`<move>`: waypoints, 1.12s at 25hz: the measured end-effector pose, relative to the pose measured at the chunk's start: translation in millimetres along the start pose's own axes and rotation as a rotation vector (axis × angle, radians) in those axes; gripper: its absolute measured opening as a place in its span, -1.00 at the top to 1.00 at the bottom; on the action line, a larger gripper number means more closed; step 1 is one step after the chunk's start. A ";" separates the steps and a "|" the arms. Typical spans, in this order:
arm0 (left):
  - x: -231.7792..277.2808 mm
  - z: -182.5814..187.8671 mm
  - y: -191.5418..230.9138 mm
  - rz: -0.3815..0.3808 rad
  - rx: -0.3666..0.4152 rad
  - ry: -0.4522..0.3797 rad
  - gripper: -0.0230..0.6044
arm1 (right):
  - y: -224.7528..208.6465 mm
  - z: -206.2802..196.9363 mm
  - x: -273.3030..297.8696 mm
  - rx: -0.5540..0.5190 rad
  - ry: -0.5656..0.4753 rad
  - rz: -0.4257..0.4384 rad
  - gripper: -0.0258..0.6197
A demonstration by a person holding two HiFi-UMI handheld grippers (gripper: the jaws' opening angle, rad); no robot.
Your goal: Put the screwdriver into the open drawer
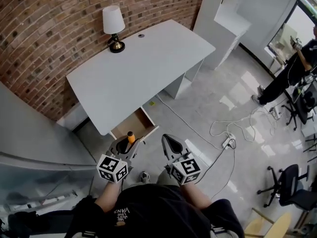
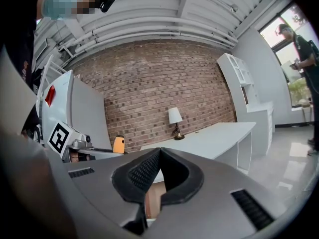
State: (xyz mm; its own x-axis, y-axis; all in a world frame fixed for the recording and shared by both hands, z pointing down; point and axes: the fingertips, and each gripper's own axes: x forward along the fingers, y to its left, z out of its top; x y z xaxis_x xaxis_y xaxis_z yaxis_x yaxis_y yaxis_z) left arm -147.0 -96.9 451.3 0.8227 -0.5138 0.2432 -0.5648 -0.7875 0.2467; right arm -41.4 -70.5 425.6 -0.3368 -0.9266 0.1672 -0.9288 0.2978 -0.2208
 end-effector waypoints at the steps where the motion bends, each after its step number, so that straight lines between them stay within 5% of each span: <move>1: 4.6 -3.5 3.4 -0.007 -0.004 0.009 0.54 | -2.4 -1.3 2.2 0.003 0.003 -0.008 0.94; 18: 121.6 -48.6 49.4 0.074 -0.095 0.114 0.54 | -94.6 -24.6 58.4 0.035 0.127 0.086 0.94; 28: 198.8 -104.8 80.8 0.100 -0.058 0.226 0.54 | -146.9 -60.6 81.9 0.063 0.207 0.140 0.94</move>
State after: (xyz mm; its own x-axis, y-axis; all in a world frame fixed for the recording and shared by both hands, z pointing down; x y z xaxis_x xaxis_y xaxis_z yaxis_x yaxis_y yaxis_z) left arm -35.9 -227.1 618.0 0.7310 -0.4939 0.4709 -0.6507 -0.7122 0.2632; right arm 58.1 -176.2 530.0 -0.4923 -0.8087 0.3219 -0.8613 0.3993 -0.3142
